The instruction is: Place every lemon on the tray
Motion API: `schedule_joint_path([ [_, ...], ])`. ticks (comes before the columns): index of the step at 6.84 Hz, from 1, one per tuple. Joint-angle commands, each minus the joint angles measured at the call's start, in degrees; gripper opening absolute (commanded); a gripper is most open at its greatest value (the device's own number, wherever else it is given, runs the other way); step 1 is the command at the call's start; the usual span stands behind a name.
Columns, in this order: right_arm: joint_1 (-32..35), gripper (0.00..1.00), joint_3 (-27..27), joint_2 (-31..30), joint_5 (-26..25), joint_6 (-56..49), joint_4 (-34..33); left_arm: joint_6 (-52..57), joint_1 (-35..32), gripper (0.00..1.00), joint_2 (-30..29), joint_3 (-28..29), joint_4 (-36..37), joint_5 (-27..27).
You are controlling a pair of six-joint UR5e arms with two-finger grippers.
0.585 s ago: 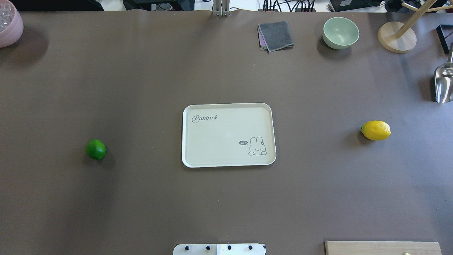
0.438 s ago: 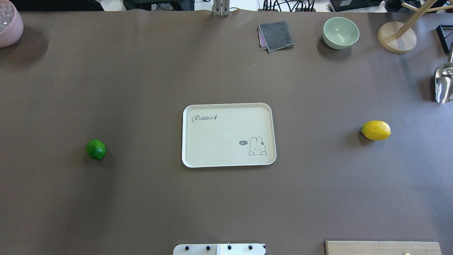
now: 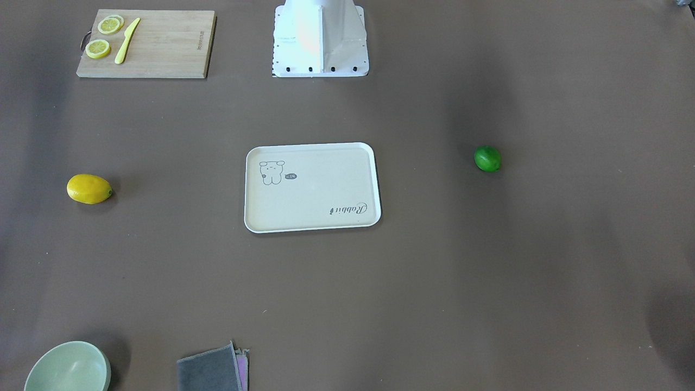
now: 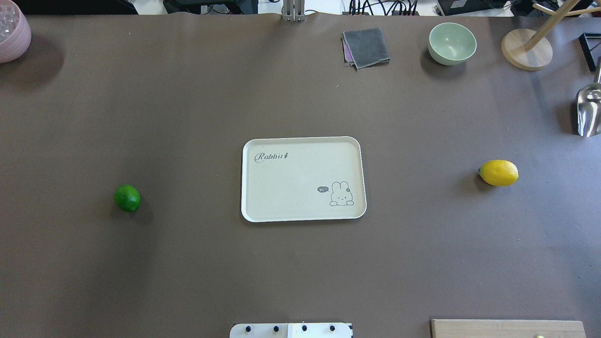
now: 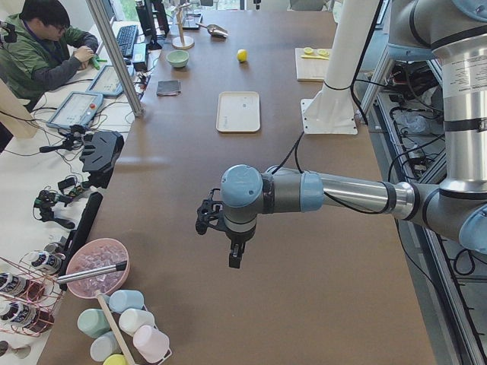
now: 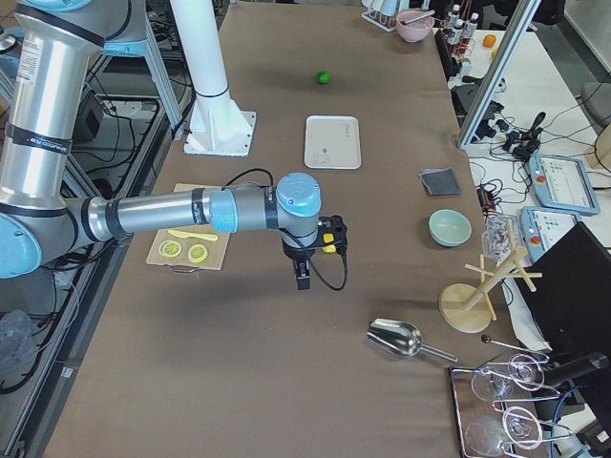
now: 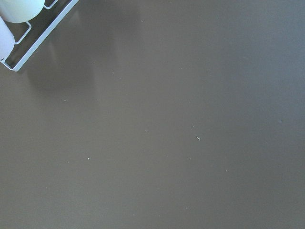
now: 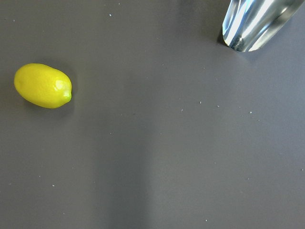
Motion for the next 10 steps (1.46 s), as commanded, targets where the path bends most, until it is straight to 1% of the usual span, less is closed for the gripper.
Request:
schedule_joint_path([
  [1, 0.70, 1.00, 0.17, -0.15, 0.21, 0.89, 7.77, -0.35, 0.04, 0.99, -1.42, -0.87, -1.77, -0.09],
  [2, 1.31, 1.00, 0.44, 0.72, -0.48, 1.94, 9.39, -0.53, 0.12, 0.99, -1.86, -0.96, -2.13, 0.35],
  [3, 1.67, 1.00, 0.61, 1.25, -1.62, 5.34, 12.88, -0.62, 0.12, 0.99, -3.00, -1.23, -2.40, -0.08],
  [4, 1.67, 1.00, 0.53, 1.86, -1.72, 8.94, 15.27, -0.62, 0.12, 0.99, -3.79, -1.75, -3.19, -0.26],
  [5, 1.58, 1.00, -0.17, 4.04, -2.59, 9.50, 15.21, -0.88, 0.21, 0.99, -7.63, 1.46, -9.28, -0.18],
  [6, 1.15, 1.00, -0.09, 5.81, -2.94, 9.51, 15.20, -2.53, 0.21, 0.99, -8.71, 3.32, -10.48, -0.35],
  [7, 0.62, 1.00, -0.09, 8.26, -5.04, 10.55, 15.29, -3.77, 0.21, 0.99, -8.46, 2.56, -11.53, -0.61],
  [8, 0.53, 1.00, -0.09, 8.37, -4.88, 12.74, 15.38, -3.61, 0.21, 0.99, -8.55, 2.81, -13.37, -4.27],
  [9, -1.47, 1.00, -0.09, 8.55, -4.88, 12.85, 15.38, -3.95, 0.21, 0.99, -8.55, 3.42, -15.30, -7.61],
  [10, -4.02, 1.00, -0.09, 9.33, -4.88, 13.63, 15.29, -4.04, 0.30, 0.99, -8.37, 2.73, -15.84, -8.26],
])
